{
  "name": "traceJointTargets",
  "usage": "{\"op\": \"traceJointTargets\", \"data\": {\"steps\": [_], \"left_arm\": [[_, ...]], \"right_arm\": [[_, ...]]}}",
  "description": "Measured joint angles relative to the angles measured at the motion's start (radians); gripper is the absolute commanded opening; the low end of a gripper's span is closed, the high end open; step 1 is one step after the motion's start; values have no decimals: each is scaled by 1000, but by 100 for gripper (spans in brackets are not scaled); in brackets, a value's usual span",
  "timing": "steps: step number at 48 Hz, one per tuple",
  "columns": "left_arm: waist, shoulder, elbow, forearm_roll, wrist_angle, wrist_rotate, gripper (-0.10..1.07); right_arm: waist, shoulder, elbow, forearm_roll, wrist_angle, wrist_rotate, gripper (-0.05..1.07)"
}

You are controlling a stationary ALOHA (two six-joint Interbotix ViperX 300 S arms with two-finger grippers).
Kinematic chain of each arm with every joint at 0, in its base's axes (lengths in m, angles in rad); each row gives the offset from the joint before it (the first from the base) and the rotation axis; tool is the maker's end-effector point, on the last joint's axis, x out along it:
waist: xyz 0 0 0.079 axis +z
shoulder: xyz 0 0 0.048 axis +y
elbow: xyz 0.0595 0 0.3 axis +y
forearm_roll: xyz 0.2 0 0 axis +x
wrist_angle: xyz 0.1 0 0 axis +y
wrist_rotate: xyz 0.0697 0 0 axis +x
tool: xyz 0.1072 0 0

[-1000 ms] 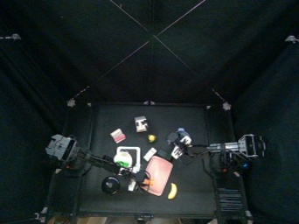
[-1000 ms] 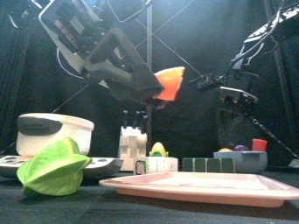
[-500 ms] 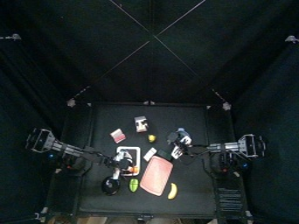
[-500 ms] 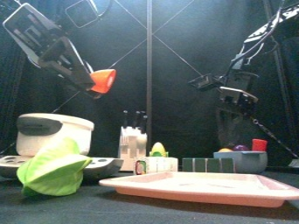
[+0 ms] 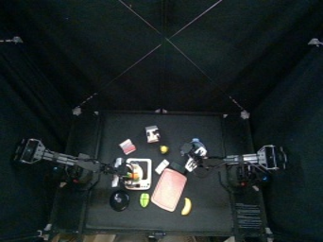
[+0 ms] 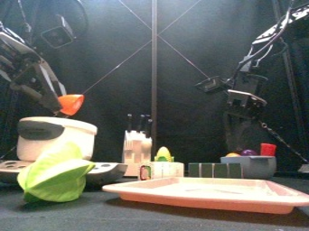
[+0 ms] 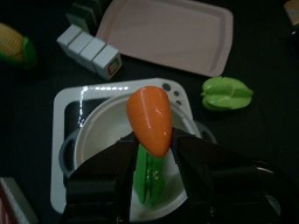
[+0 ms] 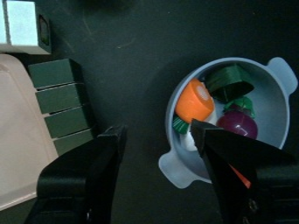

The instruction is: Place carrot bottom into pot

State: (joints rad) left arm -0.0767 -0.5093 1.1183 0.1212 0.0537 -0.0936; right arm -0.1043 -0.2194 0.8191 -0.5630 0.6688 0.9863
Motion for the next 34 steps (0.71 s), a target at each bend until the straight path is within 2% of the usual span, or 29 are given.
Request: {"op": "traceJointTargets", "data": {"steps": [12,27,34], "left_arm": [[11,3,3,0,2,0,76],[11,3,8,0,17,0,86],[12,3,6,0,20,0,87]], "right_arm": [[0,2,2,0,0,0,93],[-2,15,2,0,0,0,93],[-2,18,2,-2,-2,0,93]]}}
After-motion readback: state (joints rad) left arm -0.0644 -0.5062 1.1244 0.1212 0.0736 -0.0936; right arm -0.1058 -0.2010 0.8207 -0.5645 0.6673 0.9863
